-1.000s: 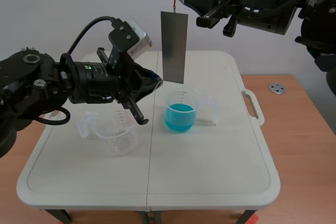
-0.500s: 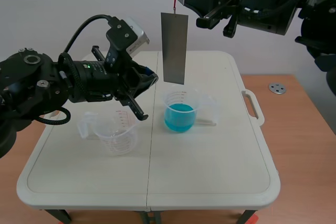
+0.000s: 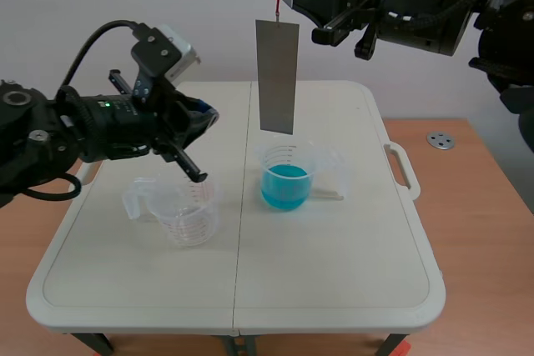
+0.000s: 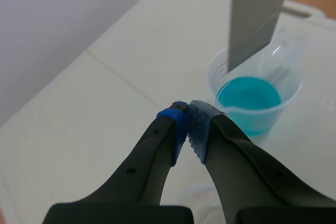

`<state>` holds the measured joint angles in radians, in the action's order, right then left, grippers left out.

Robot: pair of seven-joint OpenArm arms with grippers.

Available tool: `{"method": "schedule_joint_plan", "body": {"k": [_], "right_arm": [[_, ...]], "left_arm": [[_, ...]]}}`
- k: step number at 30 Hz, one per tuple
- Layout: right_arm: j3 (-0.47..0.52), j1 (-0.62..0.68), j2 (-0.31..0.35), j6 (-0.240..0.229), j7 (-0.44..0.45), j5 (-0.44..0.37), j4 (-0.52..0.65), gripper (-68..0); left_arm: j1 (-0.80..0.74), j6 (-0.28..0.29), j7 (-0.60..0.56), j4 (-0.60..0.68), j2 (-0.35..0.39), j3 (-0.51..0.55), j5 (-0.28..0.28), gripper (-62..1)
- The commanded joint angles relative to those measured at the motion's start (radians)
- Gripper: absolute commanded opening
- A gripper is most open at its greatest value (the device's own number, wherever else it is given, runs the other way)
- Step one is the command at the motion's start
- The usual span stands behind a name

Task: Hold the metal plate by the orange handle, dip it into the blue solution, take it out and point at it, then put the plate back in the beaker on the left.
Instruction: 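Raise the plate and point at it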

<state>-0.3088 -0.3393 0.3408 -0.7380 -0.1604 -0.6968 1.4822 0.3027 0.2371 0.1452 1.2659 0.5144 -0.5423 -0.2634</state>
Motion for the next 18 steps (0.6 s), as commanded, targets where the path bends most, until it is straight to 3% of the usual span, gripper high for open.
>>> {"method": "schedule_joint_plan", "body": {"k": [1,9,14,18], "right_arm": [[0.009,-0.021,0.006,-0.008,0.015,-0.014,0.026,-66.0],[0.009,-0.021,0.006,-0.008,0.016,-0.015,0.026,-66.0],[0.009,-0.028,0.005,-0.008,0.017,-0.019,0.026,-66.0],[0.008,-0.037,0.003,-0.008,0.016,-0.040,0.026,-66.0]], "left_arm": [[-0.030,-0.011,-0.023,0.019,0.088,0.031,-0.037,-59.7],[-0.227,-0.018,-0.025,0.019,0.402,0.166,-0.227,-59.7],[-0.437,-0.052,-0.025,0.018,0.554,0.249,-0.266,-59.7],[-0.608,-0.095,-0.025,0.006,0.604,0.270,-0.272,-59.7]]}}
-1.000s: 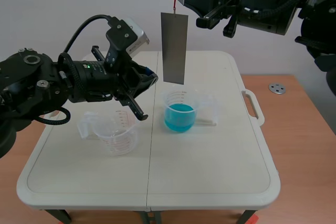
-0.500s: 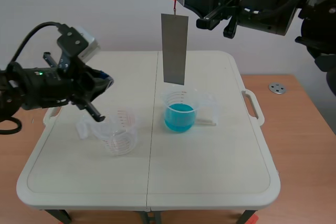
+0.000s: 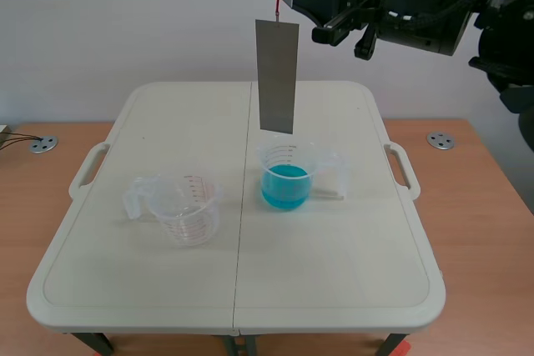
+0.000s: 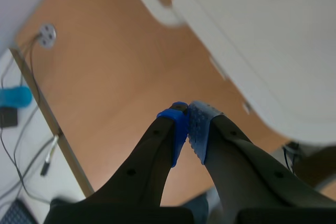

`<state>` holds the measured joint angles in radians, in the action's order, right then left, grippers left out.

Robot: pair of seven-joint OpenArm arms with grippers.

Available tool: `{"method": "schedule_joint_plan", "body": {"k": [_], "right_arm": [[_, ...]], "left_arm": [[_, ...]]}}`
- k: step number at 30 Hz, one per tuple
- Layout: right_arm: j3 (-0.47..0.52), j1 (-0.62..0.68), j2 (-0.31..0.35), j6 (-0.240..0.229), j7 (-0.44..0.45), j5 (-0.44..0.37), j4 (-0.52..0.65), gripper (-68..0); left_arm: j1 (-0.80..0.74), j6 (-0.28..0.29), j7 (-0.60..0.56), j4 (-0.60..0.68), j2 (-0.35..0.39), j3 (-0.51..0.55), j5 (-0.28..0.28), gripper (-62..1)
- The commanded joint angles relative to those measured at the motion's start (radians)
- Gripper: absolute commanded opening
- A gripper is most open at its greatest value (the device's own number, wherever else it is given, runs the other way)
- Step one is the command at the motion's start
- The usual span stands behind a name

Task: Hold the metal plate by the orange handle, dip it into the blue solution, take it out and point at it, then put the plate back in the beaker on the left.
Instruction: 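Raise the plate and point at it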

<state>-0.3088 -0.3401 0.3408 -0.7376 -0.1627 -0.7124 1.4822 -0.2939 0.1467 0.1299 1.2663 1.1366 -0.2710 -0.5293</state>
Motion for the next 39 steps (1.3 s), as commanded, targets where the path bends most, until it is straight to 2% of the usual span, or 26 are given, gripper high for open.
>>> {"method": "schedule_joint_plan", "body": {"k": [1,3,11,16,18,23,30,39], "right_arm": [[0.008,-0.039,0.002,-0.008,0.019,-0.026,0.026,-66.0],[0.008,-0.048,-0.001,-0.008,0.019,-0.042,0.026,-66.0],[-0.039,-0.108,-0.001,-0.008,0.018,-0.076,0.026,-66.0],[-0.090,-0.146,-0.008,-0.008,0.018,-0.085,0.026,-66.0],[-0.104,-0.154,-0.019,-0.008,0.018,-0.085,0.026,-66.0],[-0.135,-0.159,-0.040,-0.008,0.018,-0.085,0.026,-66.0],[-0.193,-0.159,-0.060,-0.008,0.007,-0.085,0.026,-66.0],[-0.230,-0.159,-0.090,-0.008,0.003,-0.084,0.026,-66.0]], "left_arm": [[-0.047,-0.008,-0.010,0.000,-0.016,-0.001,-0.006,-59.7],[-0.115,-0.025,-0.011,-0.016,-0.017,-0.002,-0.006,-59.7],[-0.330,-0.032,-0.084,-0.069,-0.035,-0.002,-0.005,-59.7],[-0.405,-0.029,-0.089,-0.097,-0.071,-0.002,0.024,-59.7],[-0.424,-0.027,-0.089,-0.106,-0.087,-0.003,0.029,-59.7],[-0.443,-0.024,-0.082,-0.116,-0.129,-0.005,0.116,-59.7],[-0.443,-0.021,-0.050,-0.127,-0.197,-0.016,0.204,-59.7],[-0.442,-0.022,-0.051,-0.127,-0.206,-0.028,0.209,-59.7]]}}
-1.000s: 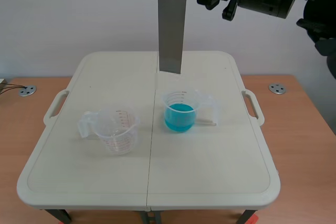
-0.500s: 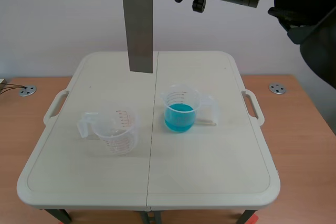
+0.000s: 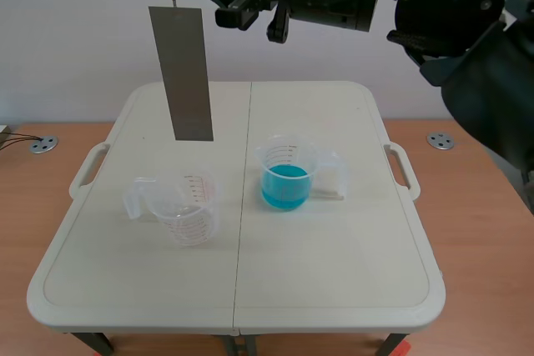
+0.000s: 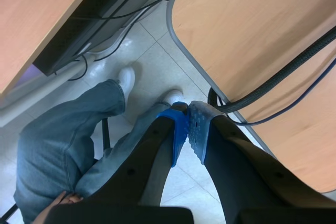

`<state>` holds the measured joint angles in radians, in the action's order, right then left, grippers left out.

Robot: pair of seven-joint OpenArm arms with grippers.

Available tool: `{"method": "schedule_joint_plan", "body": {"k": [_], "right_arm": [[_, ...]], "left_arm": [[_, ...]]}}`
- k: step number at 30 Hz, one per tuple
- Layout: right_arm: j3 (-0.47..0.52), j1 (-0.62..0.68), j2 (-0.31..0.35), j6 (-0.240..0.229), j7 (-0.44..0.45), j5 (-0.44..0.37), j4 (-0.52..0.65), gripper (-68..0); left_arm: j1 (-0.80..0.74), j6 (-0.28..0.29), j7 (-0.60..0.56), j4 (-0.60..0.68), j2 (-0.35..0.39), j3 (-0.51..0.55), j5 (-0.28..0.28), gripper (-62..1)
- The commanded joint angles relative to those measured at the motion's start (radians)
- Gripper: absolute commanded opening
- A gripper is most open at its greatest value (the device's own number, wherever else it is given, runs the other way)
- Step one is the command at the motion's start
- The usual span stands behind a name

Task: Hold the metal plate by the orange handle, dip it into the blue solution, take it out and point at it, then put the plate back in the beaker on the left.
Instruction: 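Put the plate into the left beaker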

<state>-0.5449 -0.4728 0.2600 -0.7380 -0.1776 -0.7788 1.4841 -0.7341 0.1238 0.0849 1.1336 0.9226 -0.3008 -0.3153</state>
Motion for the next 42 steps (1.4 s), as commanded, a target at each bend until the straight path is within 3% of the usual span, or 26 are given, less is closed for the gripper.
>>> {"method": "schedule_joint_plan", "body": {"k": [1,29,42], "right_arm": [[0.006,-0.026,-0.015,-0.008,0.019,-0.018,0.024,-66.0],[-0.058,-0.026,-0.069,-0.008,0.011,0.015,0.002,-66.0],[-0.068,-0.026,-0.089,-0.008,0.032,0.019,-0.108,-66.0]], "left_arm": [[-0.002,0.001,-0.006,0.006,0.008,0.002,-0.005,-59.7],[-0.002,0.002,-0.014,0.006,0.008,0.002,-0.006,-59.7],[0.001,0.002,-0.044,0.006,0.008,0.002,-0.006,-59.7]]}}
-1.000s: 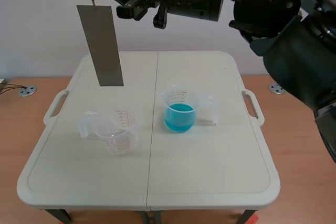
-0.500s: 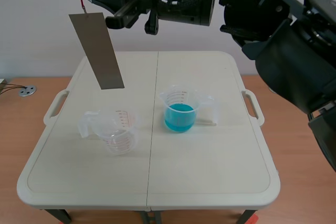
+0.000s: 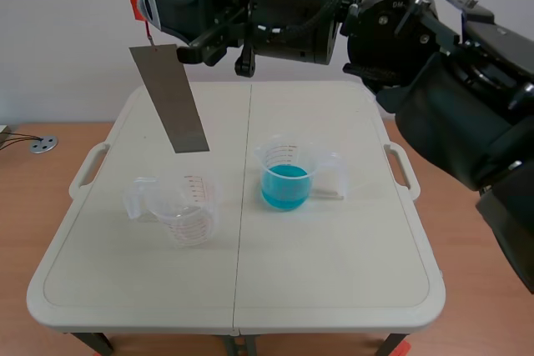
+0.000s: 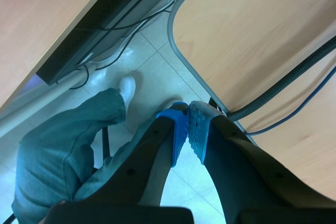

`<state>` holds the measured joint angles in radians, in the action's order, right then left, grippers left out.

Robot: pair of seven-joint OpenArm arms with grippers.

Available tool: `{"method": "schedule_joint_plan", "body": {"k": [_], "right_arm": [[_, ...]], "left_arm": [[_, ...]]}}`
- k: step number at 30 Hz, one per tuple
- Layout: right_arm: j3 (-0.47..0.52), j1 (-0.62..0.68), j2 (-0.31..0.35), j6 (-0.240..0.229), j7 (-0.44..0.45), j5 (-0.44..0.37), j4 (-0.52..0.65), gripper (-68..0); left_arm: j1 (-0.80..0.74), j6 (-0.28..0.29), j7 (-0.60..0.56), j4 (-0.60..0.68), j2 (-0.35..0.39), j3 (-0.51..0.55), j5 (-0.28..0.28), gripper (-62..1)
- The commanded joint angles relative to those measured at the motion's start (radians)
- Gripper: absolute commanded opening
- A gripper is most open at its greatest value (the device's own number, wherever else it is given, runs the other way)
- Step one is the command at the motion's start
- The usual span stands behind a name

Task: Hold the metal plate by the orange handle, dip it into the blue solution, take it out and point at it, then put the plate back in the beaker on the left.
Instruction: 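Put the plate into the left beaker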

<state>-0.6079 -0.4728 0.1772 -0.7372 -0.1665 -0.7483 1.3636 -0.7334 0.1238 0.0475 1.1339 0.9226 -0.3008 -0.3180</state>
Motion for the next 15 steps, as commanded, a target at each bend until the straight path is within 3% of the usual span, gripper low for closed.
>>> {"method": "schedule_joint_plan", "body": {"k": [1,15], "right_arm": [[-0.008,-0.026,-0.006,-0.008,0.023,-0.009,0.008,-66.0],[-0.029,-0.026,-0.006,-0.008,0.063,0.006,-0.059,-66.0]], "left_arm": [[0.000,0.002,-0.006,0.006,0.008,0.002,-0.003,-59.7],[0.000,0.002,-0.006,0.006,0.008,0.002,-0.003,-59.7]]}}
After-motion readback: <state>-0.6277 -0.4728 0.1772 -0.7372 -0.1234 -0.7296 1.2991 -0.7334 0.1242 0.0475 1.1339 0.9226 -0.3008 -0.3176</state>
